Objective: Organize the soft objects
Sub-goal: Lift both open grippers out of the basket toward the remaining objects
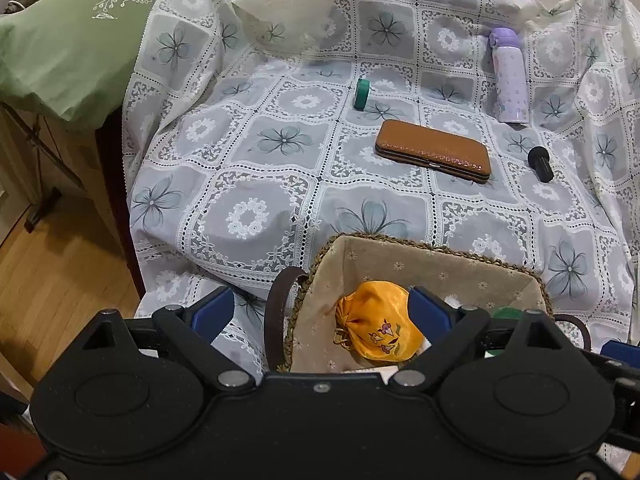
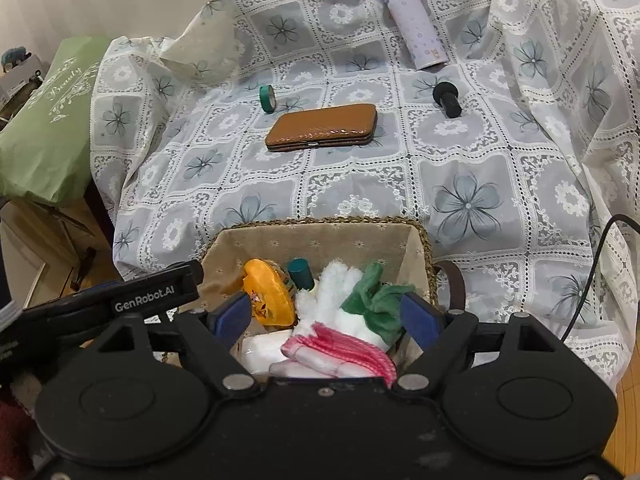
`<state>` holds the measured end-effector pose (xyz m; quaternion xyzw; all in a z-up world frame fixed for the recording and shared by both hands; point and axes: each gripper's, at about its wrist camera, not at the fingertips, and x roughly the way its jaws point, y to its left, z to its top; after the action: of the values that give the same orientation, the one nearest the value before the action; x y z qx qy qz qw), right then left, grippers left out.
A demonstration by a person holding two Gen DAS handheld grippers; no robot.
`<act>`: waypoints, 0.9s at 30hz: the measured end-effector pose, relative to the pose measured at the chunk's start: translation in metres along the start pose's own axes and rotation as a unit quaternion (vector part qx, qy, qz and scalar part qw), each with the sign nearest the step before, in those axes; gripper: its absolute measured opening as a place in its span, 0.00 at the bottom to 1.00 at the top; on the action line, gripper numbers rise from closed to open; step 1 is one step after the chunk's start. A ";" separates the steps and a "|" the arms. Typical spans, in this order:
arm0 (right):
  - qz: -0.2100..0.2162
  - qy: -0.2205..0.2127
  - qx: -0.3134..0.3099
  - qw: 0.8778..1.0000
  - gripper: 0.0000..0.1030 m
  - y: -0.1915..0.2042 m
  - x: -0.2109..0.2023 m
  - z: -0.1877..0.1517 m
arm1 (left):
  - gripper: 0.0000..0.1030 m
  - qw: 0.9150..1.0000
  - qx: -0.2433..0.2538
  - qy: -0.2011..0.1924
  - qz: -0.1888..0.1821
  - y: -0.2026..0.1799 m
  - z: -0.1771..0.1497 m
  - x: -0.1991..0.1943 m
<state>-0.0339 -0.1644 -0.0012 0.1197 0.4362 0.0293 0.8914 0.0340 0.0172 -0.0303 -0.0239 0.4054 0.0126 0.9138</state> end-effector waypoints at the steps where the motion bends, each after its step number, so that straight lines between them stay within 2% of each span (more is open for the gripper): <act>1: -0.001 0.000 0.002 1.000 0.79 -0.001 0.000 0.000 | 0.88 1.000 0.000 0.001 0.000 0.000 0.000 0.000; 27: -0.020 0.006 0.023 1.000 0.80 -0.007 0.002 -0.001 | 0.88 1.000 0.021 0.008 0.002 -0.006 -0.002 0.000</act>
<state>-0.0333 -0.1703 -0.0050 0.1314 0.4443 0.0023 0.8862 0.0326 0.0113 -0.0315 -0.0043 0.4125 0.0054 0.9109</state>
